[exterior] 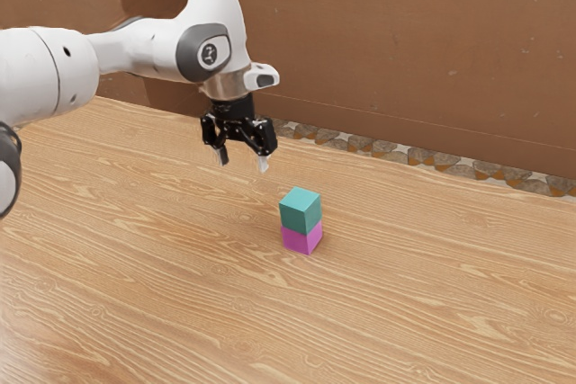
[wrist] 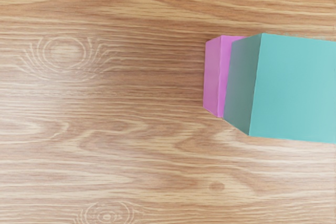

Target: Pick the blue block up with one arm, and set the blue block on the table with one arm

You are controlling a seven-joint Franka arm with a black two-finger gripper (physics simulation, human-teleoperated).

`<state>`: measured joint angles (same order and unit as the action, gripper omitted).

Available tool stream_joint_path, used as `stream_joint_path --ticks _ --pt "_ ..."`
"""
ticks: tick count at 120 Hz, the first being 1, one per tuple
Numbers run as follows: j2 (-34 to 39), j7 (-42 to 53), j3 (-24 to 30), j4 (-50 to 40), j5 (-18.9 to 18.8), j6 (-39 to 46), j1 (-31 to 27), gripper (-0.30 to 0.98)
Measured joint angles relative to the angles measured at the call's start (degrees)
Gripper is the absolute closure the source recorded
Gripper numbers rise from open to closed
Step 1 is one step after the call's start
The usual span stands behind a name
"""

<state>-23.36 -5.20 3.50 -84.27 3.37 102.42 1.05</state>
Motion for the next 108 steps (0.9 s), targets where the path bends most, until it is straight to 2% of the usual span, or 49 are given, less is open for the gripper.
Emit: stream_joint_path --ticks 29,50,80,108 --pt "-4.6 -2.0 5.3 0.1 -0.5 7.3 0.0 0.0" --pt "-9.0 -3.5 8.1 1.9 -3.6 10.2 0.0 0.0" --pt "-11.0 -5.0 9.7 3.9 -6.6 11.0 0.0 0.0" --pt "-12.1 -6.0 10.1 3.8 -7.2 10.2 0.0 0.0"
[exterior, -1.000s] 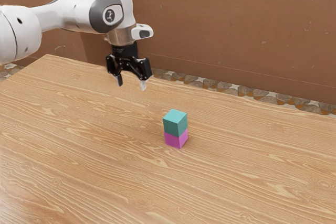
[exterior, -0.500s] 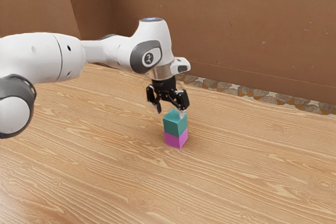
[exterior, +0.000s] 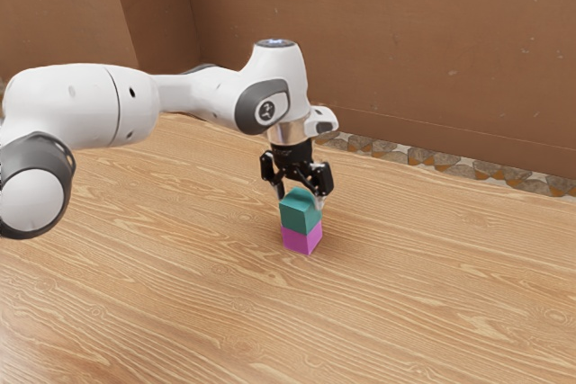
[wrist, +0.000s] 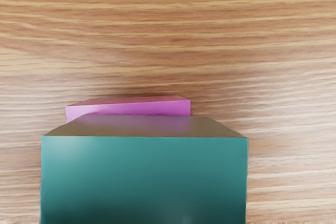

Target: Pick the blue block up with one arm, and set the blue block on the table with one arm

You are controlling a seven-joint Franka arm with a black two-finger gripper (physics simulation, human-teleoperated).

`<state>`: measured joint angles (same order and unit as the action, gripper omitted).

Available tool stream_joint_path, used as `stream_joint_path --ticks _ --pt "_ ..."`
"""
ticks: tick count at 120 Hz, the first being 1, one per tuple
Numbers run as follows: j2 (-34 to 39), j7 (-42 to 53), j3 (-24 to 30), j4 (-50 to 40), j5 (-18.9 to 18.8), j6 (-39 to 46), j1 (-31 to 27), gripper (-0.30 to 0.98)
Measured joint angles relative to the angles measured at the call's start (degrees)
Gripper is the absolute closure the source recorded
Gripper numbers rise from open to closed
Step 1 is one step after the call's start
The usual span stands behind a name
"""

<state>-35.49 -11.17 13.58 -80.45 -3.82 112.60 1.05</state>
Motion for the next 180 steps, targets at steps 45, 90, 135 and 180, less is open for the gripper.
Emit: stream_joint_path --ticks 45,90,135,180 --pt "-2.0 -0.9 0.0 0.2 -0.2 -0.3 -0.3 0.17" --pt "-2.8 -1.7 -0.4 2.1 -0.5 0.0 -0.4 0.29" --pt "-3.7 -5.0 9.4 2.3 -8.3 -1.1 0.8 0.3" --pt "-8.8 -10.4 11.1 4.4 -11.8 -0.7 2.2 0.3"
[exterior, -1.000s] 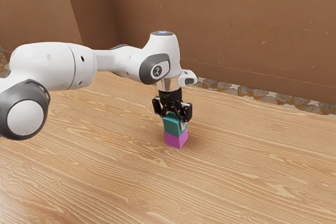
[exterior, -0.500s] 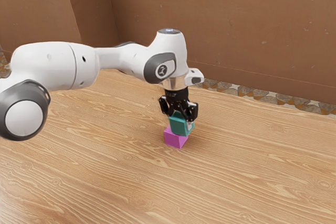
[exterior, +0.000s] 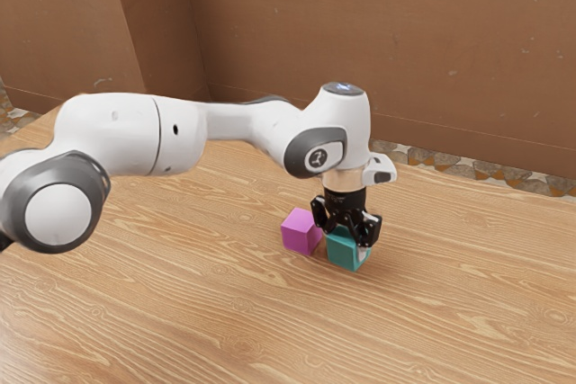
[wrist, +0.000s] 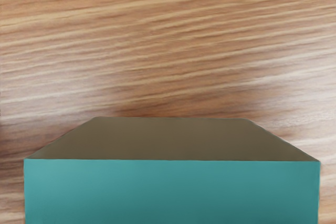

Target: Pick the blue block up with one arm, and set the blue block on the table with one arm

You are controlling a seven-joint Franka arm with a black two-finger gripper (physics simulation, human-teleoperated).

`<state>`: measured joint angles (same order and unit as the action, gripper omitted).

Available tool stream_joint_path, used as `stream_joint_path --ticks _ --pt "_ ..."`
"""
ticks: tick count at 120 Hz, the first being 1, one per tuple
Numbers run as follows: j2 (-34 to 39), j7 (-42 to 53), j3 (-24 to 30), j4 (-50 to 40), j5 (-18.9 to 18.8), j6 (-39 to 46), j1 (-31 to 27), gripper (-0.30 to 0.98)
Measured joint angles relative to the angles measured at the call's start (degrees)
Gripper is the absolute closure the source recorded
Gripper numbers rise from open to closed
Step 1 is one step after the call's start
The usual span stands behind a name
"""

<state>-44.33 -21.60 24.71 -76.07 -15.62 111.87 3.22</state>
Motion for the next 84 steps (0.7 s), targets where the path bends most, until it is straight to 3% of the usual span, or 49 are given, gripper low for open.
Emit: stream_joint_path --ticks 10,41,58,66,72,84 --pt "-0.1 -0.8 0.0 0.0 -0.1 0.1 0.0 0.3" --pt "-0.1 -2.0 -0.1 0.2 0.5 0.1 0.0 0.09" --pt "1.1 -2.4 0.0 4.9 0.7 -3.2 0.0 0.05" --pt "7.5 -2.5 -5.6 2.8 8.4 -5.4 0.0 0.04" --pt "18.9 -2.5 -11.1 -5.4 14.1 -7.1 -0.1 0.03" --pt "37.7 -1.2 -20.9 -15.2 20.3 -11.9 -0.4 0.02"
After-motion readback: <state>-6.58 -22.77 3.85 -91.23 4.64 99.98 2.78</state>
